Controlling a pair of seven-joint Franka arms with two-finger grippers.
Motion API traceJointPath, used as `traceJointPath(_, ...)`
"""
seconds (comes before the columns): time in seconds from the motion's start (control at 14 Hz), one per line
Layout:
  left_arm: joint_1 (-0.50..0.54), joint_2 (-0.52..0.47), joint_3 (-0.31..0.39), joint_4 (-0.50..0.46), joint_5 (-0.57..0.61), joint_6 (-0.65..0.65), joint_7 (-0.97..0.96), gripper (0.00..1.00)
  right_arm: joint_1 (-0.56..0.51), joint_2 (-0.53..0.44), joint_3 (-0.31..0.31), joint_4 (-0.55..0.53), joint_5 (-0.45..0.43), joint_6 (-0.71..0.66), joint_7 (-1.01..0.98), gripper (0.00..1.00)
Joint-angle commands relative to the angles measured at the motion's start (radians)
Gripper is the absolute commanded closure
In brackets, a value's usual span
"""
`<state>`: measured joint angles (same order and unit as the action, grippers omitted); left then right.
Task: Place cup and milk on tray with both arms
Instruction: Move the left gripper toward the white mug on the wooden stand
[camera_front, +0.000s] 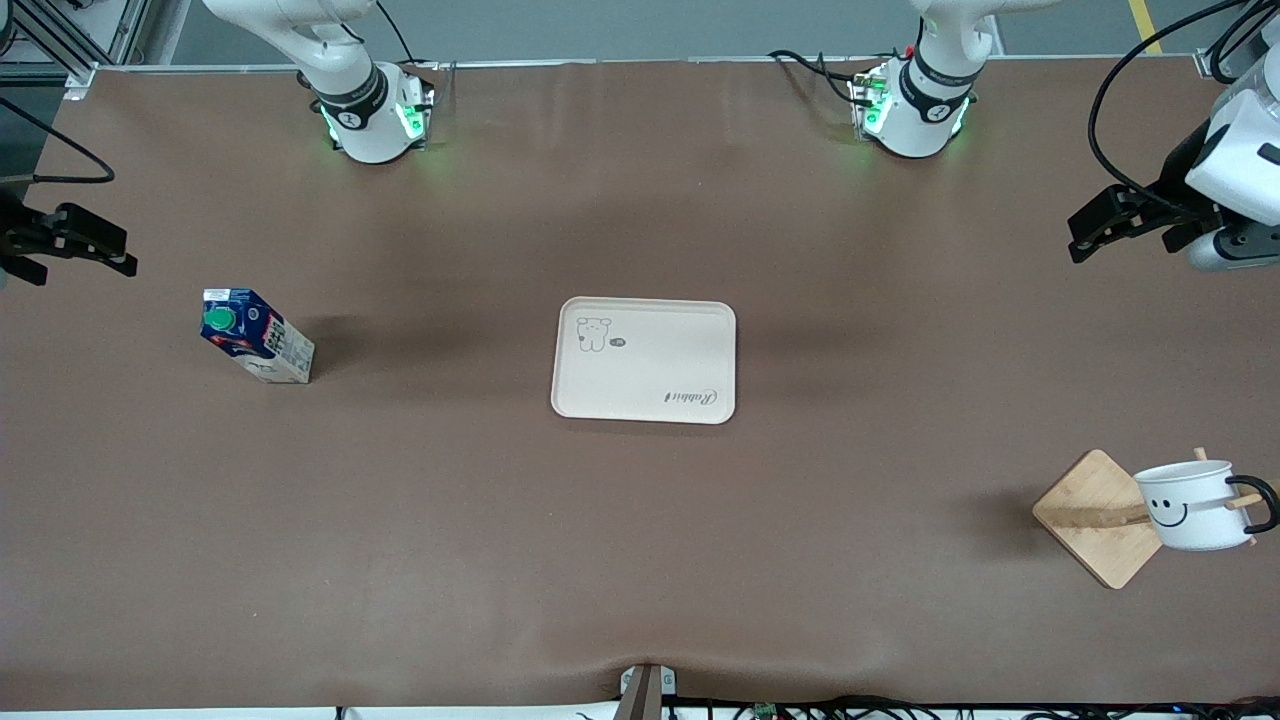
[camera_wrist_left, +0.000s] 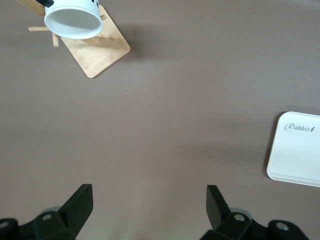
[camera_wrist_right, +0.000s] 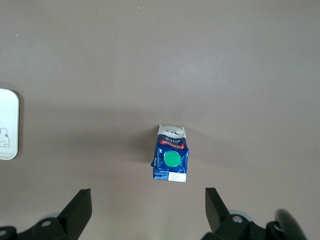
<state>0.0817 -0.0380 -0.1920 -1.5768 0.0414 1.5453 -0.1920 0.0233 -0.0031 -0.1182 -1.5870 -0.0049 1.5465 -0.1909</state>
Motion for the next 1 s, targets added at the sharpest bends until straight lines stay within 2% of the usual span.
traceJointPath(0.0,0.004,0.01,-0.001,0.024,0.005,-0.014,0.014,0.0,-0.022,-0.018,0.018,-0.005,-0.017,0.0,-0.012,0.0)
traceJointPath(0.43,0.013,0.05,0.0,0.092,0.009,-0.014,0.0,0.0,-0.025,-0.015,0.015,-0.005,-0.015,-0.006,-0.01,0.0)
traceJointPath(0.93,0.029,0.053,0.012,0.089,0.009,0.001,-0.014,0.0,-0.023,-0.015,0.017,-0.005,-0.015,-0.017,-0.012,0.0)
